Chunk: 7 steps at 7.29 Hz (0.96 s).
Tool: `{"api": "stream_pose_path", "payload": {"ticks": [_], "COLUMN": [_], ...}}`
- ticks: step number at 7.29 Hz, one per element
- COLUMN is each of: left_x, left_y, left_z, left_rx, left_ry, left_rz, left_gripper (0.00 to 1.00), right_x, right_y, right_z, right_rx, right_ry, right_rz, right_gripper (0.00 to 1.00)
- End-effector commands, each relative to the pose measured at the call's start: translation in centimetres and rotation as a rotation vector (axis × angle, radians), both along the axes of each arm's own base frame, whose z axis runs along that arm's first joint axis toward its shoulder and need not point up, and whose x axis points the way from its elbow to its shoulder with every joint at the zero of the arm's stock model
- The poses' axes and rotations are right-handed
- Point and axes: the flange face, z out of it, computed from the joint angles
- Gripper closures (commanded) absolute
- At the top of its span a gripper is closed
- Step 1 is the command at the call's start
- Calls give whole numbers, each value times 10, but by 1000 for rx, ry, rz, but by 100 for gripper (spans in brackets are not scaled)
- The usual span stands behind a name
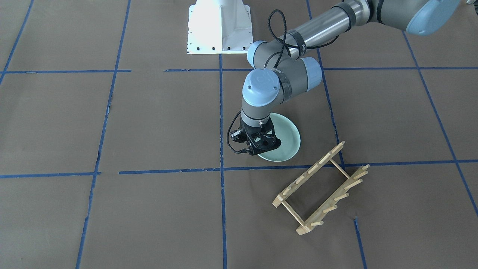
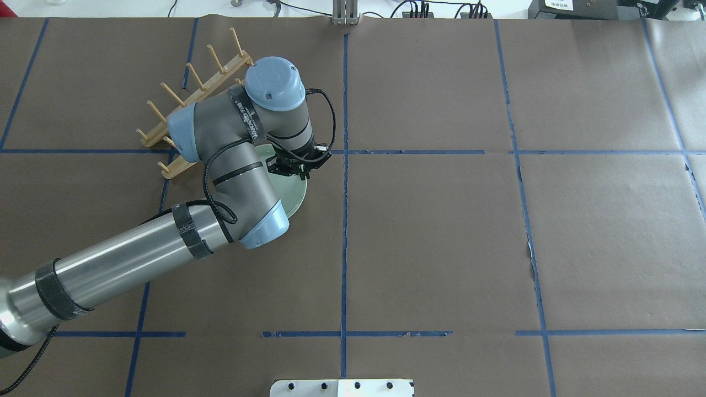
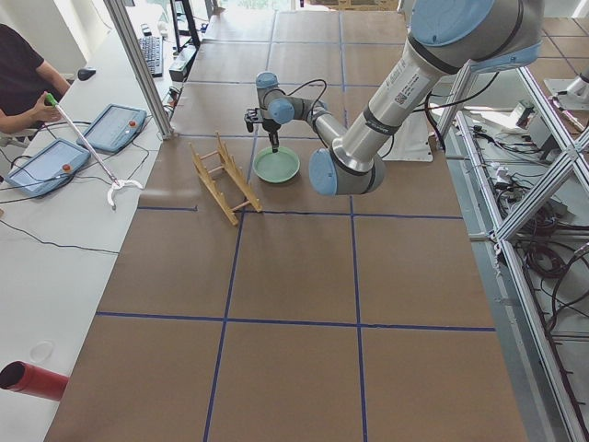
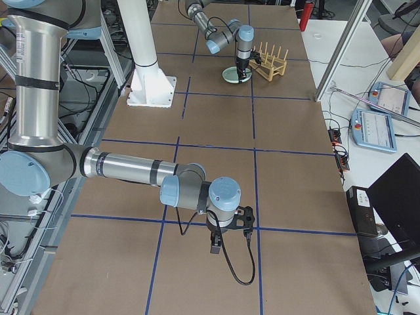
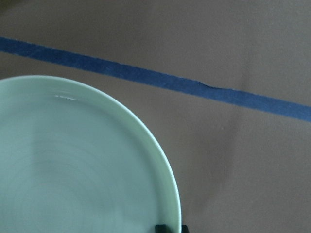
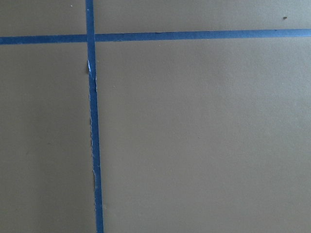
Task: Place plate on rack
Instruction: 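Close the left gripper on the plate rim farthest from the robot, then lift the plate with the left gripper and tilt it upright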
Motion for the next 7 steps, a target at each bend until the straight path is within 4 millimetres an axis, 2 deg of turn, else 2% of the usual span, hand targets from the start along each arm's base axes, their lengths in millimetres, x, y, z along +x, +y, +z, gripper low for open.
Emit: {"api": "stream_pose_path", "payload": {"ticks": [1,2,4,5,6,7], "left_x": [-32,-54,-125,-155,-193,-230], "left_y": [-12,-13,-26,-29,-27,-23], "left_z": [-21,-28,-66,-79,-68,-48], "left_rx": [17,25,61,67,69,92], "left_ry": [97,182,323,424,594,756], "left_rz": [-80,-136,-254,-317,-390,-435], "left_gripper": [100,100,100,100,100,100], "right_x": [0,0,0,0,0,0], "right_y": [0,0,0,0,0,-1], "right_z": [0,0,0,0,0,-1], "right_rx": [0,0,0,0,0,2], "right_ry": [0,0,0,0,0,0], "right_rz": [0,0,0,0,0,0], "right_gripper": [0,0,0,0,0,0]}}
